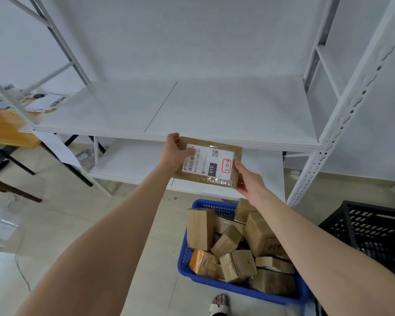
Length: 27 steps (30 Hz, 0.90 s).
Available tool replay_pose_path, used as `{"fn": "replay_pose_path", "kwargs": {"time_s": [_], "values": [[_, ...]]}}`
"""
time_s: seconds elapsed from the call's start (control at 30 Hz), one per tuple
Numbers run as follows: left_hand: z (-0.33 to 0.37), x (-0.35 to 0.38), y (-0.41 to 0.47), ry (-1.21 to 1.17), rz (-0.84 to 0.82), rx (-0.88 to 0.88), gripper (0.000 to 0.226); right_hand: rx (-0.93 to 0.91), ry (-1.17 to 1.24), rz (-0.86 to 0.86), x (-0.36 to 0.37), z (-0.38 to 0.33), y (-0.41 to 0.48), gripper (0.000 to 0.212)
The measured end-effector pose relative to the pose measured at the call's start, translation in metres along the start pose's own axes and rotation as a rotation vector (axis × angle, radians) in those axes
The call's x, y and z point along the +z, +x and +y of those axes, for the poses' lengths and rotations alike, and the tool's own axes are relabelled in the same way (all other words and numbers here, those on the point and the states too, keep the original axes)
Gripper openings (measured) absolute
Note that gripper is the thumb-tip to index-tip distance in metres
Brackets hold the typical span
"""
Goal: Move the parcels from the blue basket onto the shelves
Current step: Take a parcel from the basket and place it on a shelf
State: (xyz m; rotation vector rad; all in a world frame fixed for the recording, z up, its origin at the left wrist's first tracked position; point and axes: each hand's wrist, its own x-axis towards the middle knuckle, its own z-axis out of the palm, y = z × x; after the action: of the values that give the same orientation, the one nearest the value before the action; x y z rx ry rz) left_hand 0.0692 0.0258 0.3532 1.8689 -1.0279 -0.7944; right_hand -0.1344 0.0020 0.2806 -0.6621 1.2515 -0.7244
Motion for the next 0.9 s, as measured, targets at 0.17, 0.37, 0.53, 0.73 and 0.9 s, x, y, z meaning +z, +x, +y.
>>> {"fn": "replay_pose_path", "kwargs": {"time_s": [0.17, 0.37, 0.53, 0.73, 0.9], "values": [[0.018, 0.000, -0.004, 0.188, -0.012, 0.074, 0.061, -0.045, -0.106, -0.068, 0.006, 0.006, -0.012, 0.070], [0.032, -0.005, -0.012, 0.417, -0.024, 0.143, 0.056, -0.038, -0.034, -0.153, 0.011, 0.014, -0.027, 0.042], [0.034, -0.015, -0.015, 0.469, -0.004, 0.142, 0.050, -0.007, 0.025, -0.155, 0.022, 0.017, -0.029, 0.035], [0.028, -0.031, -0.009, 0.500, 0.010, 0.150, 0.056, 0.003, 0.016, -0.161, 0.045, 0.017, -0.029, 0.022], [0.022, -0.056, 0.005, 0.474, 0.081, 0.132, 0.050, 0.009, 0.020, -0.141, 0.071, 0.014, -0.023, 0.018]]}}
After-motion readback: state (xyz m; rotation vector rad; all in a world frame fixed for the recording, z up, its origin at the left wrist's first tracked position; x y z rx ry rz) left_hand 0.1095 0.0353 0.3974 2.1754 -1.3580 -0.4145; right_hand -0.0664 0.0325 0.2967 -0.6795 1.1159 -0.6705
